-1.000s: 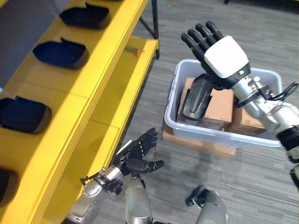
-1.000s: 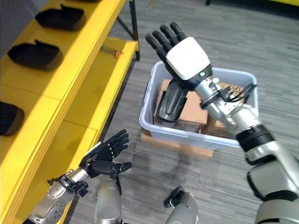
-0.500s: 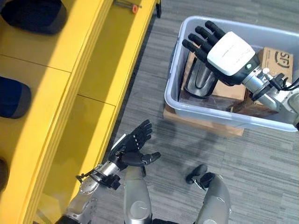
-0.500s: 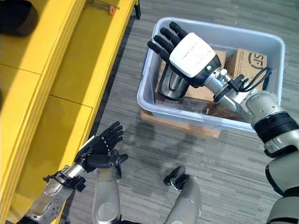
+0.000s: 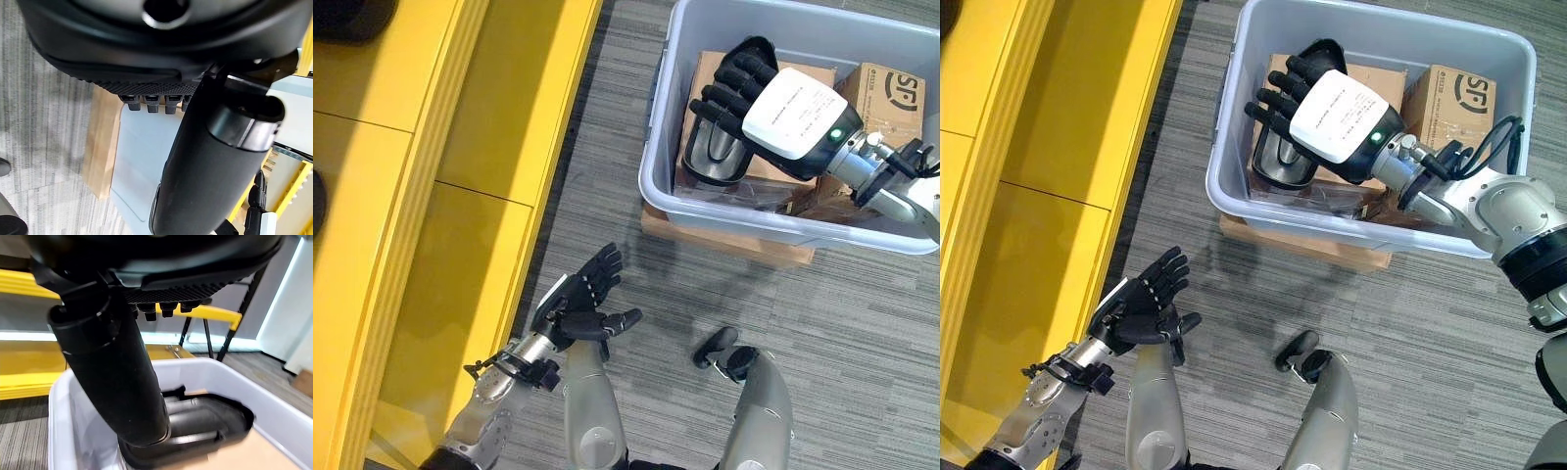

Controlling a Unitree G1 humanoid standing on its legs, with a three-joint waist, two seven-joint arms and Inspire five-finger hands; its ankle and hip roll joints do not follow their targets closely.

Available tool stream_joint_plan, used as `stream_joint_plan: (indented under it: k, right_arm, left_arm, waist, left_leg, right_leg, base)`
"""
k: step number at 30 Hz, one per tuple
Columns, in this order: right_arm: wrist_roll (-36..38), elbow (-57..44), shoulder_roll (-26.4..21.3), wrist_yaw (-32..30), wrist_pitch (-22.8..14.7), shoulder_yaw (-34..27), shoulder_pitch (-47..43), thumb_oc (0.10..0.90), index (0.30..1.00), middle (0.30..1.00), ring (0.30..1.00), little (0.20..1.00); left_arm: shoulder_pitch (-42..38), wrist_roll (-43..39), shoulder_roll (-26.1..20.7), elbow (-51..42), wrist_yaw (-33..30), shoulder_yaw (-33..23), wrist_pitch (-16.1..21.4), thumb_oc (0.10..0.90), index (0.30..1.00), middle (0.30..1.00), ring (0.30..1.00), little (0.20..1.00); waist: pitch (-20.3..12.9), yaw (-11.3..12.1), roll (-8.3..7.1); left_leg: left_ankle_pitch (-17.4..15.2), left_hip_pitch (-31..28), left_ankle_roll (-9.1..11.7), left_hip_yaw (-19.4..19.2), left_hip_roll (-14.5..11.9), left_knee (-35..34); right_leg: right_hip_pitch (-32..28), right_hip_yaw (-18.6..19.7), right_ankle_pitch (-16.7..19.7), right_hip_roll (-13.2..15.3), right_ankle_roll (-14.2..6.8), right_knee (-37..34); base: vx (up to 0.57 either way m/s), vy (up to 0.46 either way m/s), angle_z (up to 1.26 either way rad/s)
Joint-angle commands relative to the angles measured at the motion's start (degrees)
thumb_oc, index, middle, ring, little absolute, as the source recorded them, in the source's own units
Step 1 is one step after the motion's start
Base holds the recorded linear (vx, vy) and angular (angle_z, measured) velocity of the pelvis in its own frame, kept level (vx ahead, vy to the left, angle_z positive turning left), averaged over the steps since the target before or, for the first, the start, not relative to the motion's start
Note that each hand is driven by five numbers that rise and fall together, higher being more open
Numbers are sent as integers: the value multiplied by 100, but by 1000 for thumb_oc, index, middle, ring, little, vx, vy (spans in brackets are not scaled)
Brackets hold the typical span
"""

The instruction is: Move parts from the plastic box to the shelf.

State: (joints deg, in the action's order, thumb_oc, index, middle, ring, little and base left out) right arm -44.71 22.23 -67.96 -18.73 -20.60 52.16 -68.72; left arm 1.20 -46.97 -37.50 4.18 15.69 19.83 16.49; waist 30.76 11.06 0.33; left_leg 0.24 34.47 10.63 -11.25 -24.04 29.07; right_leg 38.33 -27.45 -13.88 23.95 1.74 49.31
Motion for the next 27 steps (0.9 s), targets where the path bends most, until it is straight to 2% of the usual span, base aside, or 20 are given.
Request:
stream_joint_plan:
  k: [1, 6, 12, 16, 23, 27]
  right_arm:
    - [621, -151, -253, -99, 363, 5, -1023, 900, 1000, 1000, 1000, 1000]
    - [701, -6, -359, 89, 441, 95, -1096, 900, 1000, 1000, 1000, 1000]
    - [760, 5, -400, 164, 517, 133, -1130, 900, 1000, 1000, 1000, 1000]
    - [1051, -143, -430, 325, 695, 58, -1114, 900, 1000, 1000, 1000, 1000]
    - [1012, -518, -604, 661, 868, -43, -1035, 900, 1000, 1000, 1000, 1000]
    - [671, -823, -715, 348, 1149, -194, -889, 900, 1000, 1000, 1000, 1000]
  left_arm:
    - [58, -141, -231, -493, 240, -281, 413, 900, 1000, 1000, 1000, 1000]
    - [46, -103, -263, -446, 263, -291, 273, 900, 1000, 1000, 1000, 1000]
    - [18, -131, -296, -374, 322, -276, 307, 900, 1000, 1000, 1000, 1000]
    - [32, -82, -314, -426, 369, -316, 207, 900, 1000, 1000, 1000, 1000]
    - [84, -100, -381, -524, 448, -418, 161, 900, 1000, 1000, 1000, 1000]
    - [167, -31, -463, -581, 454, -507, 172, 900, 1000, 1000, 1000, 1000]
  waist:
    - [-97, 97, -34]
    - [-97, 100, -51]
    - [-97, 86, -58]
    - [-97, 75, -63]
    - [-97, 38, -108]
    - [-97, 38, -159]
  left_leg:
    - [-66, 249, -243, -77, 209, -258]
    - [-86, 504, -255, -20, 214, -136]
    - [-110, 727, -266, 34, 217, -32]
    - [-128, 899, -272, 77, 196, 57]
    - [-108, 1361, -257, 228, 143, 217]
    - [-129, 1615, -274, 326, 131, 333]
  right_leg:
    - [61, 169, -844, -475, -383, 677]
    - [261, 120, -893, -482, -338, 817]
    - [444, 86, -909, -489, -313, 902]
    - [566, 74, -939, -485, -305, 980]
    - [924, 60, -912, -470, -296, 1059]
    - [1100, 22, -879, -492, -311, 1112]
  base:
    - [28, -57, 2]
    - [31, -64, 4]
    - [9, -33, 4]
    - [15, -25, 2]
    - [8, -20, 0]
    - [24, -71, 5]
